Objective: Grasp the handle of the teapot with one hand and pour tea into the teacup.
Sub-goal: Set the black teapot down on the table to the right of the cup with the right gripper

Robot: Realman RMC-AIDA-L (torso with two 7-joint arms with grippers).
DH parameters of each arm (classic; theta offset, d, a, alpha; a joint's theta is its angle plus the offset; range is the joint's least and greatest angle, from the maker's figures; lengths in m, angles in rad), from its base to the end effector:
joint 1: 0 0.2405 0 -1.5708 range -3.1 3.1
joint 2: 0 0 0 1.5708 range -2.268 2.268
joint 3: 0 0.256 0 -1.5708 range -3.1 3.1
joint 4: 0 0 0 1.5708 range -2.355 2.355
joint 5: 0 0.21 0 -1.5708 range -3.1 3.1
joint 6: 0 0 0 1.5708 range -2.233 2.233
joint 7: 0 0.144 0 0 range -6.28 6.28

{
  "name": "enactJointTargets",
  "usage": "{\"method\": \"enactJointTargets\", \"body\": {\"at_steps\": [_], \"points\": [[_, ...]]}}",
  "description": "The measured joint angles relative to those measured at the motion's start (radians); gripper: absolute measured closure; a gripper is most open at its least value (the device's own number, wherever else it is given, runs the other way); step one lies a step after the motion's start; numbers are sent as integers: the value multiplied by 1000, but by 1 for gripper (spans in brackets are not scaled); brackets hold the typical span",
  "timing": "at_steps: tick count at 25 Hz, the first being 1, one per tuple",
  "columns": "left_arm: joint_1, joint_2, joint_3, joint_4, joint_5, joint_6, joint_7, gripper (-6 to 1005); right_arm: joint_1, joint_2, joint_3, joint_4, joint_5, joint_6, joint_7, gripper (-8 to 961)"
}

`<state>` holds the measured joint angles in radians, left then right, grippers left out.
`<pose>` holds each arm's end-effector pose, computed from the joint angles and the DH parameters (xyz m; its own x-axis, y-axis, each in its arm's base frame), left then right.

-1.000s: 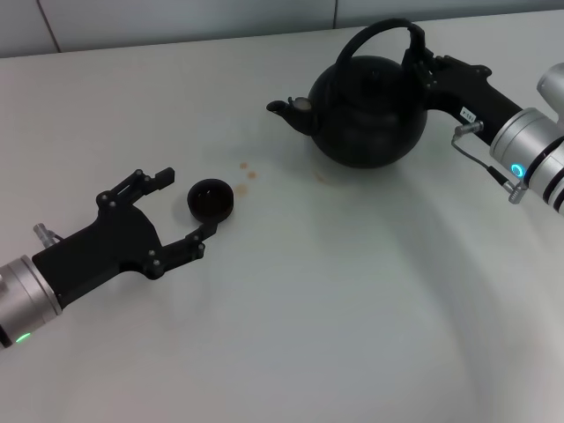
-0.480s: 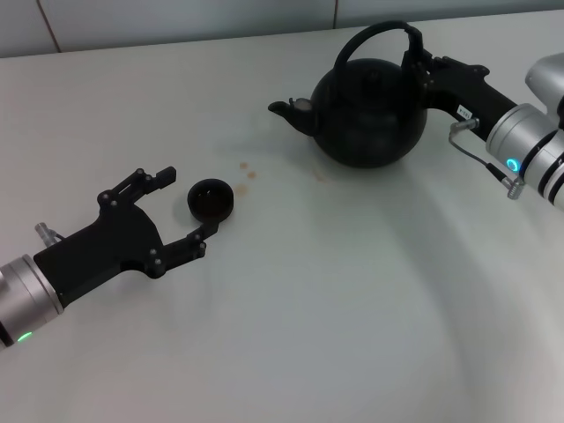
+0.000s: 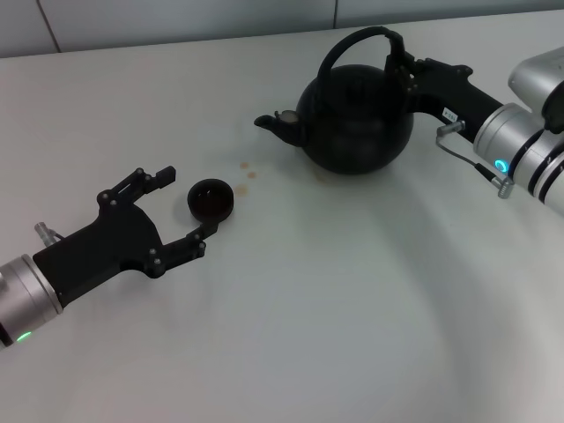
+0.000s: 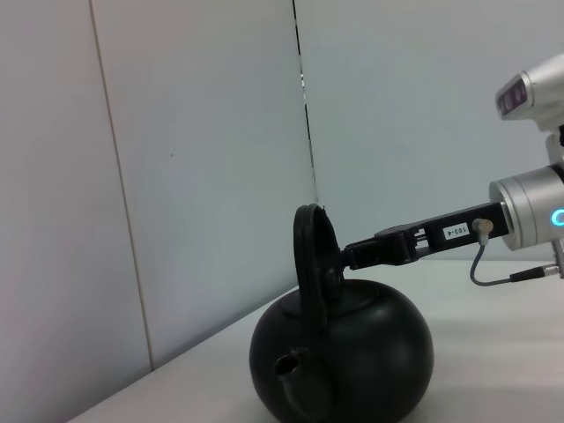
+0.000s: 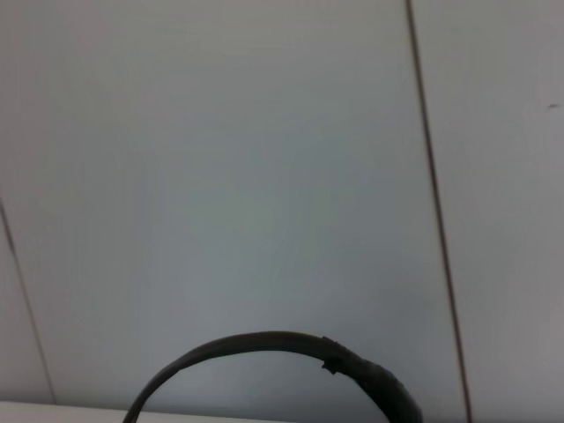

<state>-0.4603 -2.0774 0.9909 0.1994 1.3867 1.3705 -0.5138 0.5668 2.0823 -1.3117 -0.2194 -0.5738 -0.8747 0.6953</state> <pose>-0.2859 0.2944 -0.0614 0.8288 -0.0484 0.5574 0.2726 -0.8351 -0.4778 0.2937 0.3843 -0.0350 0.6537 -0.2061 -0.7282 -0.7341 -0.4066 -0.5439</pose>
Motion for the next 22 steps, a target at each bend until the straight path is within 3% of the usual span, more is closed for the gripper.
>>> {"method": "enactJointTargets", "body": {"at_steps": [22], "points": [[0,0,3,7,0,4,-2,136,6,-1,-3,-6,-64,23,3,832]]}}
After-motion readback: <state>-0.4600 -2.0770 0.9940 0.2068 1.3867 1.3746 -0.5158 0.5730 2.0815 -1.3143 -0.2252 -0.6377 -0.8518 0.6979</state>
